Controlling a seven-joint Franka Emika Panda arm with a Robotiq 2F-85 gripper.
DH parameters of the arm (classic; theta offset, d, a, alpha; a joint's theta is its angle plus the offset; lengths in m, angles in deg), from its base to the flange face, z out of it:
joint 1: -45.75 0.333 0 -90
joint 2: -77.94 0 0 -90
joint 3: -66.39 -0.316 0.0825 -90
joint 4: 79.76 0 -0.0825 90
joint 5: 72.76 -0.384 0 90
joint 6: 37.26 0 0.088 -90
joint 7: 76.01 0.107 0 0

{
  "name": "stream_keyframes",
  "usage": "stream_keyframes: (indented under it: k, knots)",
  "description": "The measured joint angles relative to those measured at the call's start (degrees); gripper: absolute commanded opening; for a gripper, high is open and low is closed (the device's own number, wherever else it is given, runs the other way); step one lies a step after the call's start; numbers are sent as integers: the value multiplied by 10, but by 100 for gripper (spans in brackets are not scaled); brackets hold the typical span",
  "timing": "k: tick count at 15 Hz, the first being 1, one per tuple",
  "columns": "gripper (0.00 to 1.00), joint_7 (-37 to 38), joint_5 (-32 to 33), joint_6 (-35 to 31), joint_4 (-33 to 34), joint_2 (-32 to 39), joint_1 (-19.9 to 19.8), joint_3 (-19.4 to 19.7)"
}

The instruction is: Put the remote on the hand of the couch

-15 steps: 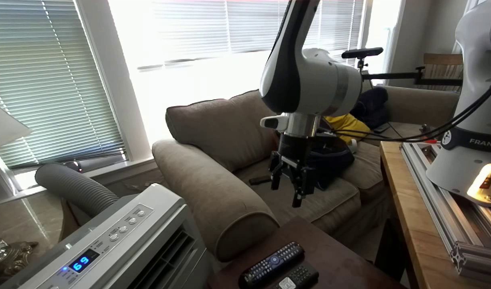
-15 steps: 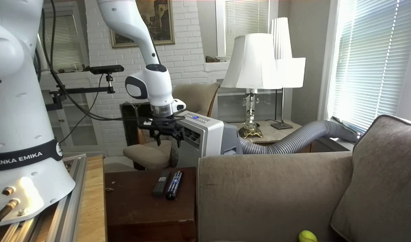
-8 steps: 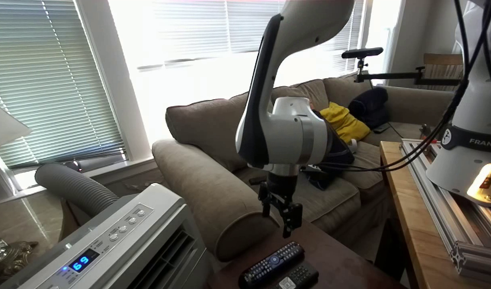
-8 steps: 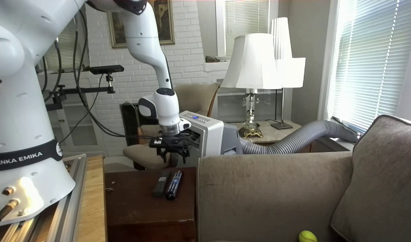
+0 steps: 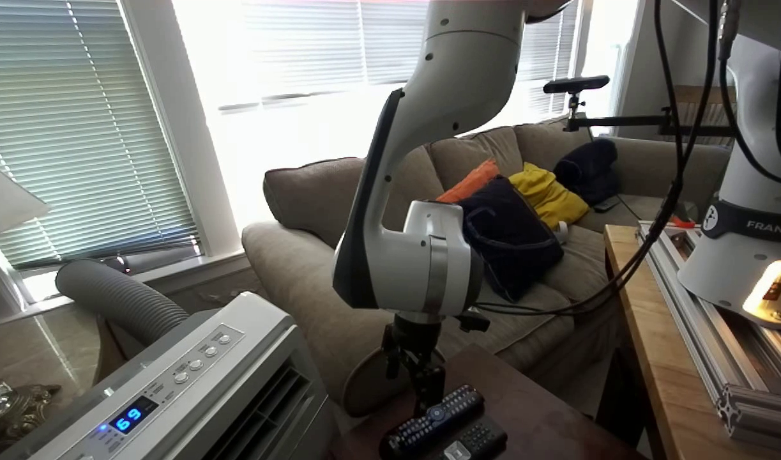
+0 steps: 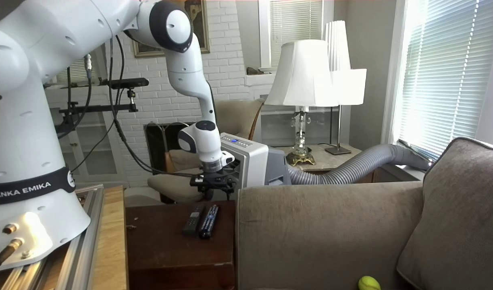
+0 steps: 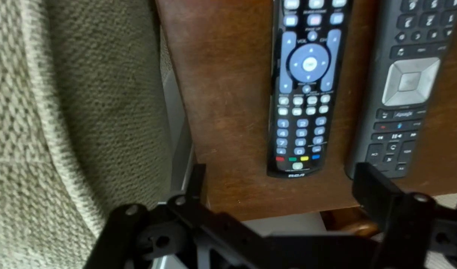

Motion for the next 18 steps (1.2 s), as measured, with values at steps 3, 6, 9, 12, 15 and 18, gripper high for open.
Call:
stream_keyframes:
  k: [3,6,9,12,15,18]
  knots:
    - [100,-6,-6,-12,25,33,2,-1]
    - [100,-6,-7,-24,30,52,1,1]
    - [100,-6,-7,-36,30,60,1,2]
    - [100,-6,-7,-43,29,63,1,2]
    - [100,16,13,-47,21,62,8,11]
    - [100,50,34,-53,7,63,17,15]
